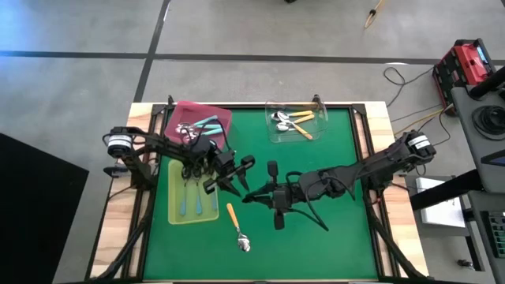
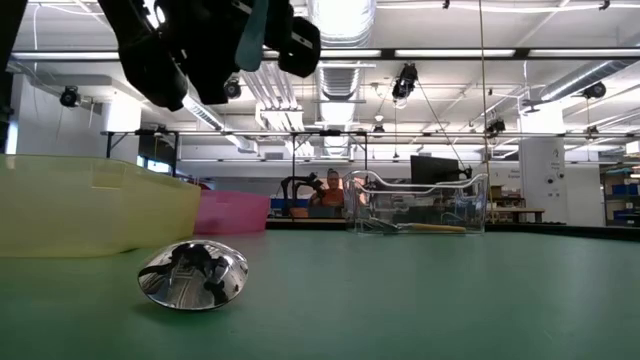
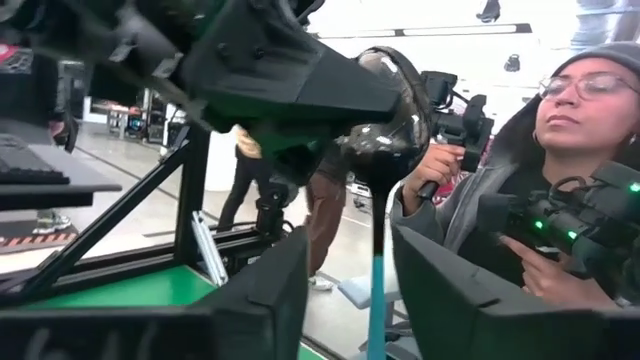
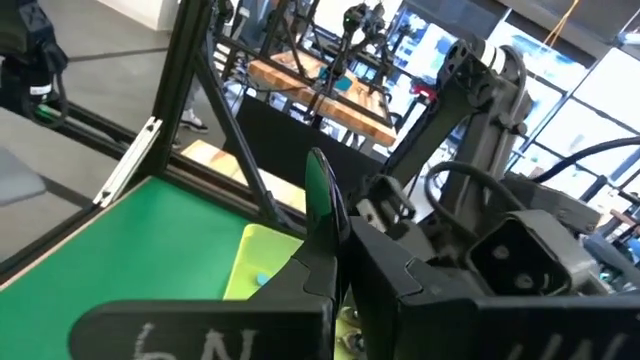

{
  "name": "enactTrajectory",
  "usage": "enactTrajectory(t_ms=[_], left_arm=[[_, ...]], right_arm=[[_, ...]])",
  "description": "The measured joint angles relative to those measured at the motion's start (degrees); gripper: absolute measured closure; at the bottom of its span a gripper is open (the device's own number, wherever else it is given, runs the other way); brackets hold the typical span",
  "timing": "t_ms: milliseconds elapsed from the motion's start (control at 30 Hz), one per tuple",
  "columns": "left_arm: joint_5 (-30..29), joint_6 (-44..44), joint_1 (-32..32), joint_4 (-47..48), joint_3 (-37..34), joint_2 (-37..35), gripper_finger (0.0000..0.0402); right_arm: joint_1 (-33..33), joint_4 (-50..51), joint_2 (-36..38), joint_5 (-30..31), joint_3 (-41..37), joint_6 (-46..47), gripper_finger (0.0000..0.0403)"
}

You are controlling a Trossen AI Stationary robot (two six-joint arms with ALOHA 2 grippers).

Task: Sort silverware by color (type)
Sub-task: Put the blue spoon into the yellow bin

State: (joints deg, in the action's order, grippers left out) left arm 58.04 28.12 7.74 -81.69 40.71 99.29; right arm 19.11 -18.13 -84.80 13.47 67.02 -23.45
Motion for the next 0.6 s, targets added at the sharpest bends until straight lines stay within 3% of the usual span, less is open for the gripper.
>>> enactTrajectory(t_ms=[233,600], left_arm=[[1.55,2.36,5.26,0.07,-0.74,-0.02,0.0218],[-1.33,1.08,7.70,-0.26,-1.01,-0.59,0.0237]], right_arm=[[-0.02,8.41,2.86,3.73,0.02,7.47,0.0394],[-0.02,31.81,4.86,16.19,0.07,31.33,0.0394]])
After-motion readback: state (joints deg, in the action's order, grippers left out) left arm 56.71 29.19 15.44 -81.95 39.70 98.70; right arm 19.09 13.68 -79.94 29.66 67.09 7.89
